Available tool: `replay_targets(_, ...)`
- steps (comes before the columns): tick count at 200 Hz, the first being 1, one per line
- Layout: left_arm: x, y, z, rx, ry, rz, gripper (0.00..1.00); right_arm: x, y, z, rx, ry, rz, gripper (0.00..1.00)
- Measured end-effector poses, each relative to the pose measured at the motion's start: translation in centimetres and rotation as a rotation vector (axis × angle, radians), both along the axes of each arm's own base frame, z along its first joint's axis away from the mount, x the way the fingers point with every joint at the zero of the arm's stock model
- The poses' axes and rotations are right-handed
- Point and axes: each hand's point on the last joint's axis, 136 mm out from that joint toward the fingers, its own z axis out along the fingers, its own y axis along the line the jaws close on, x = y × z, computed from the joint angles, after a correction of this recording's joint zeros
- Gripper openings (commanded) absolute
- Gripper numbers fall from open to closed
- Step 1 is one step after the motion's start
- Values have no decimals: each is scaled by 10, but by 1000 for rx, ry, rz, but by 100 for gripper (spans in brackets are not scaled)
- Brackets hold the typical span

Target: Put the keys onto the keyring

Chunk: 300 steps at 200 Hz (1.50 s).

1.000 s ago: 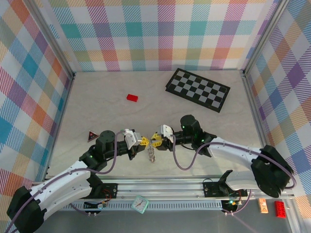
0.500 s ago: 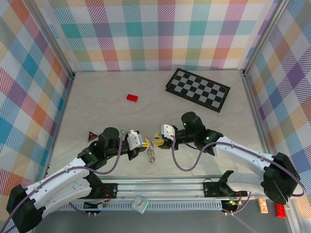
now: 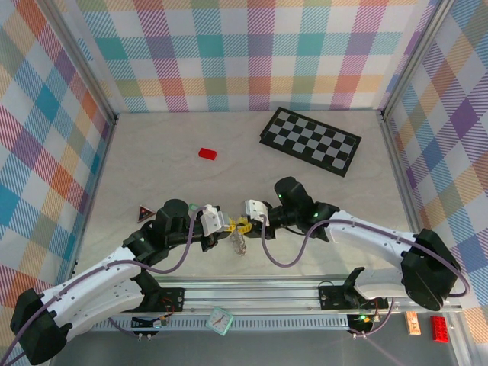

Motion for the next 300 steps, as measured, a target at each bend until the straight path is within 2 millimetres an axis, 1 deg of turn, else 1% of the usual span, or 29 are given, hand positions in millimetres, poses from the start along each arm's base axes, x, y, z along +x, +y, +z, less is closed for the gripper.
replay_targets(17, 0, 0, -1, 2, 3, -1, 0, 0, 1, -1, -2, 2, 2, 11)
replay_targets(44, 0, 0, -1, 2, 2, -3, 0, 1, 2, 1, -1, -1, 1, 8)
replay_targets(61, 0, 0, -1, 3, 1, -3, 0, 1, 2, 1, -1, 0, 1, 0)
replay_targets(67, 0, 0, -1, 3, 0, -3, 0, 1, 2, 1, -2, 4, 0, 0)
replay_targets(78, 0, 0, -1, 4, 0, -1, 6, 1, 2, 1, -2, 2, 1, 0)
replay_targets(95, 0, 0, -2, 6, 2, -1, 10, 1, 2, 1, -2, 4, 0, 0)
replay_targets(132, 1, 0, -2, 7, 5, 4, 11, 0, 3, 1, 0, 7, 4, 0)
replay_targets(170, 1, -1, -3, 6, 8, 2, 0, 0, 3, 1, 1, 8, 5, 0)
replay_targets(179, 0, -1, -2, 7, 4, 0, 0, 0, 3, 1, 1, 8, 5, 0)
replay_targets(183, 0, -1, -2, 6, 6, 0, 0, 0, 3, 1, 1, 9, 5, 5)
replay_targets(191, 0, -1, -2, 7, 5, 1, 0, 1, 3, 2, 2, 12, 1, 19)
replay_targets(196, 0, -1, -2, 6, 4, 1, 0, 1, 3, 2, 4, 11, -1, 24)
replay_targets(209, 1, -1, -2, 6, 1, 5, 0, 2, 2, 4, 22, 6, -14, 30)
replay_targets(223, 4, 1, -1, 8, -9, 23, 0, 5, -6, 8, 53, -1, -52, 37)
replay_targets(237, 7, 6, 2, 11, -24, 54, 0, 11, -19, 14, 89, -11, -129, 43)
replay_targets(250, 10, 11, 9, 24, -34, 90, 0, 24, -35, 23, 130, -25, -248, 50)
replay_targets(260, 13, 15, 17, 32, -44, 120, 0, 37, -46, 30, 167, -19, -354, 52)
replay_targets(271, 19, 21, 32, 36, -64, 164, 0, 46, -53, 39, 197, -1, -436, 51)
replay_targets(284, 24, 29, 50, 34, -95, 219, 0, 55, -55, 45, 217, 37, -503, 51)
replay_targets(300, 32, 44, 69, 34, -130, 301, 0, 72, -53, 45, 213, 117, -596, 51)
